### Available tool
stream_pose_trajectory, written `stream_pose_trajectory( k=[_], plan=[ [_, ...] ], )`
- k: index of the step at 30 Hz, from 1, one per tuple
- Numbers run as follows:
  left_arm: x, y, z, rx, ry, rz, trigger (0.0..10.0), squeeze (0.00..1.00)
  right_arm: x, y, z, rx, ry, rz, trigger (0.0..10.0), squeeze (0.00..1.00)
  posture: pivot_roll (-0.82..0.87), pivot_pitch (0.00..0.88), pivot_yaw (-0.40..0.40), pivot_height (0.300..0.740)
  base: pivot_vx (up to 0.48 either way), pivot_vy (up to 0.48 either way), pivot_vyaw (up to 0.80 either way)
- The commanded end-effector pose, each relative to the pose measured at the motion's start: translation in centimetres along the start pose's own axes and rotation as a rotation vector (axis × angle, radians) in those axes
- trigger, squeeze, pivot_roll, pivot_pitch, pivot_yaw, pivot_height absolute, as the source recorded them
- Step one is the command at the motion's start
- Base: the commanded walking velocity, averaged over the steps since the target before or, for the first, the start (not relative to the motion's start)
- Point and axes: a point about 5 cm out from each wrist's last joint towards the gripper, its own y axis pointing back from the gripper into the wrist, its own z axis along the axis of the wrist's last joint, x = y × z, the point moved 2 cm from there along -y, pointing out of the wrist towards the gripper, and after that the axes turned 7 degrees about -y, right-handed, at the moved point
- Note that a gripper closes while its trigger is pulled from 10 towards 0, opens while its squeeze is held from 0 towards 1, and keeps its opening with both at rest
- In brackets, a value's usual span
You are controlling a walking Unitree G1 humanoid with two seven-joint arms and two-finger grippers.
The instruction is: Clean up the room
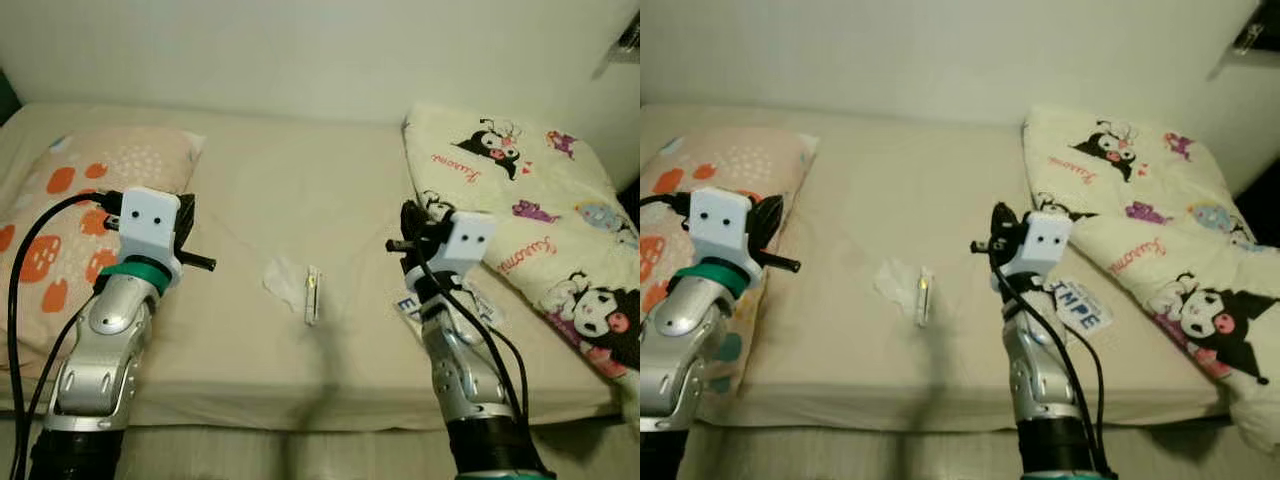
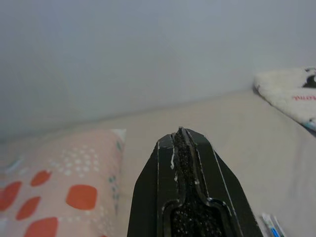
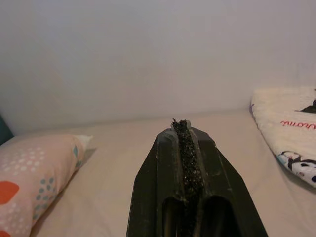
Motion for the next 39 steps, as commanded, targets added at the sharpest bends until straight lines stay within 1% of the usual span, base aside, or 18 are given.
stream_pose_trajectory(
  k=[1, 7, 11, 29, 39],
  plan=[
    [-0.09, 0.19, -0.73, 0.023, -0.001, 0.004, 10.0, 0.0, -0.25, 0.16, -0.53, 0.013, 0.004, -0.02, 10.0, 0.0, 0.13, 0.059, -0.038, 0.725, 0.0, 0.0, 0.0],
    [0.08, 0.18, -0.73, 0.02, -0.002, 0.028, 10.0, 0.0, -0.11, 0.15, -0.64, 0.011, -0.006, -0.017, 10.0, 0.0, 0.13, 0.06, -0.037, 0.725, 0.081, 0.0, 0.0],
    [0.39, 0.15, -0.71, 0.013, -0.014, 0.049, 10.0, 0.0, 0.03, 0.15, -0.89, 0.015, -0.011, -0.014, 10.0, 0.0, 0.13, 0.063, -0.038, 0.725, 0.398, 0.266, 0.0],
    [0.58, 0.24, -0.68, 0.008, -0.024, 0.06, 10.0, 0.0, 0.09, 0.09, -1.17, 0.02, -0.011, -0.011, 10.0, 0.0, 0.14, 0.066, -0.042, 0.725, 0.4, 0.259, 0.0],
    [-0.19, 0.41, -0.62, -0.005, -0.028, 0.014, 10.0, 0.0, 0.03, 0.07, -1.26, 0.021, -0.006, -0.011, 10.0, 0.0, 0.14, 0.072, -0.043, 0.725, 0.0, 0.0, 0.0]
  ],
)
